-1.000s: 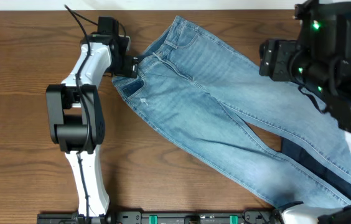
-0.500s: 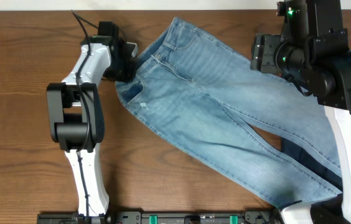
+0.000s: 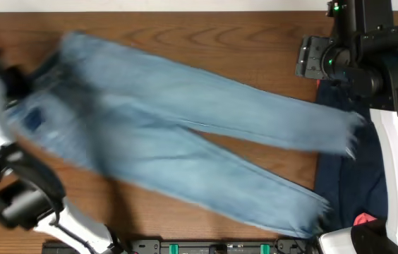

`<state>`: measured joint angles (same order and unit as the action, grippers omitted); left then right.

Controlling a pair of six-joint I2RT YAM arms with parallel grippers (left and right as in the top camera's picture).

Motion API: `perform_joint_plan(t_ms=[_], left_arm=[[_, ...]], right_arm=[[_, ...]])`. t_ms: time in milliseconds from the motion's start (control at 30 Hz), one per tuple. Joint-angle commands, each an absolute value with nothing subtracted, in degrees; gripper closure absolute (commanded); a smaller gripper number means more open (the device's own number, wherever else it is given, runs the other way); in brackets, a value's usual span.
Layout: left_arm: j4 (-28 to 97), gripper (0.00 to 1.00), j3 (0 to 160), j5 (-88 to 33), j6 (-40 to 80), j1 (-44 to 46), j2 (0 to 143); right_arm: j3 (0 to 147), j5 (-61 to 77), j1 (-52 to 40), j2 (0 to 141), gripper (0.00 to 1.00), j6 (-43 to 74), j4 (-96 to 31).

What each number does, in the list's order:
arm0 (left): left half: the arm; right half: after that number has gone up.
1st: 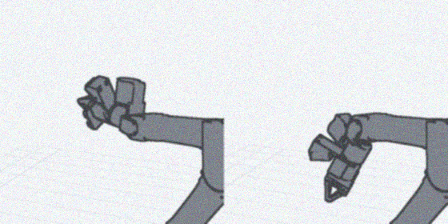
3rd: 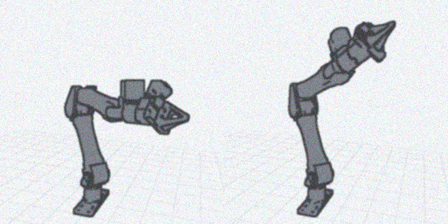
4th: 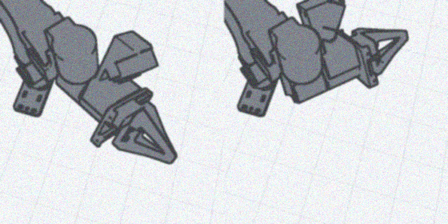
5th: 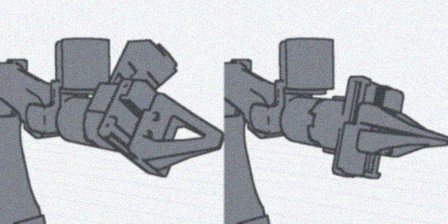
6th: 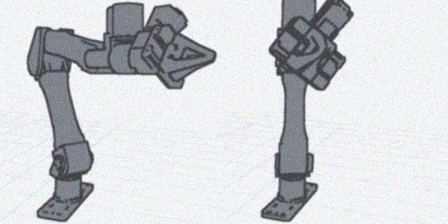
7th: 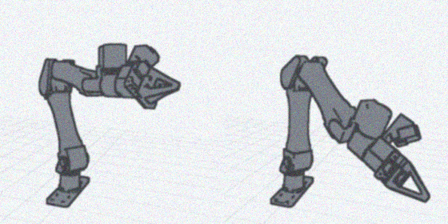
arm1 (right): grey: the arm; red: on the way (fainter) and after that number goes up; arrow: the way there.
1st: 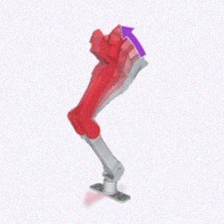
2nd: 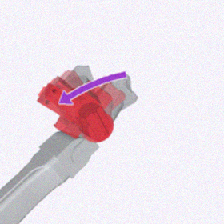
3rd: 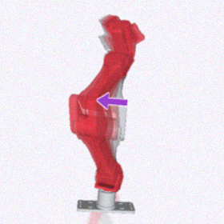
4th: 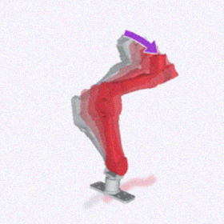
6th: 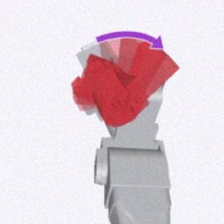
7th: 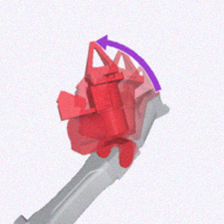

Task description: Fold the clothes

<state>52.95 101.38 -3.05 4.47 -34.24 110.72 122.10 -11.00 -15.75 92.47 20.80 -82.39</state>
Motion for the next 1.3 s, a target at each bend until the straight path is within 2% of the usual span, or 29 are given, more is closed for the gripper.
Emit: perform_joint_plan(t_ms=[0,200,333,367,400,467,500,567,633,733,833,1033,1267], left_arm=[[54.48,0.48,101.86,-9.19,8.88,-37.98,109.78],[57.58,0.47,101.86,-10.07,7.01,-41.12,108.90],[59.61,0.48,101.86,-10.57,5.37,-40.07,108.14],[60.03,0.50,101.86,-12.12,4.47,-39.57,107.85],[60.23,0.54,101.86,-13.89,3.99,-39.07,107.66],[60.64,0.59,101.89,-18.83,3.16,-38.00,106.80],[60.66,0.59,101.91,-21.28,3.01,-37.58,106.17],[60.58,0.60,101.93,-25.06,3.01,-36.91,104.09],[60.49,0.60,102.00,-25.98,3.03,-36.47,101.34],[60.60,0.60,102.00,-25.98,2.74,-35.90,96.60],[60.90,0.61,101.97,-25.93,1.83,-35.64,91.46],[60.86,0.61,101.97,-25.93,1.72,-35.64,84.77],[61.95,0.61,101.97,-25.96,1.72,-35.64,83.88]], right_arm=[[122.04,-11.73,-15.29,92.66,0.22,21.71,-82.56],[121.99,-10.20,-15.29,93.58,0.18,22.31,-82.59],[121.38,-5.93,-15.29,95.35,0.21,22.50,-82.78],[120.99,-4.69,-15.29,96.18,0.27,22.74,-82.91],[120.46,-3.27,-15.29,97.17,0.39,22.98,-82.98],[119.24,1.30,-15.46,99.37,0.55,24.21,-82.72],[118.69,5.34,-15.77,100.86,0.59,24.16,-82.65],[117.58,11.11,-16.80,104.05,0.61,22.98,-82.74],[116.07,9.80,-18.13,107.83,0.63,21.78,-82.67],[113.65,8.75,-18.83,113.60,0.84,22.26,-80.53],[112.29,12.01,-18.83,119.42,0.98,22.94,-77.19],[111.94,14.44,-18.83,130.93,0.99,30.20,-68.53],[111.94,14.39,-18.31,140.38,0.99,37.69,-60.86]])
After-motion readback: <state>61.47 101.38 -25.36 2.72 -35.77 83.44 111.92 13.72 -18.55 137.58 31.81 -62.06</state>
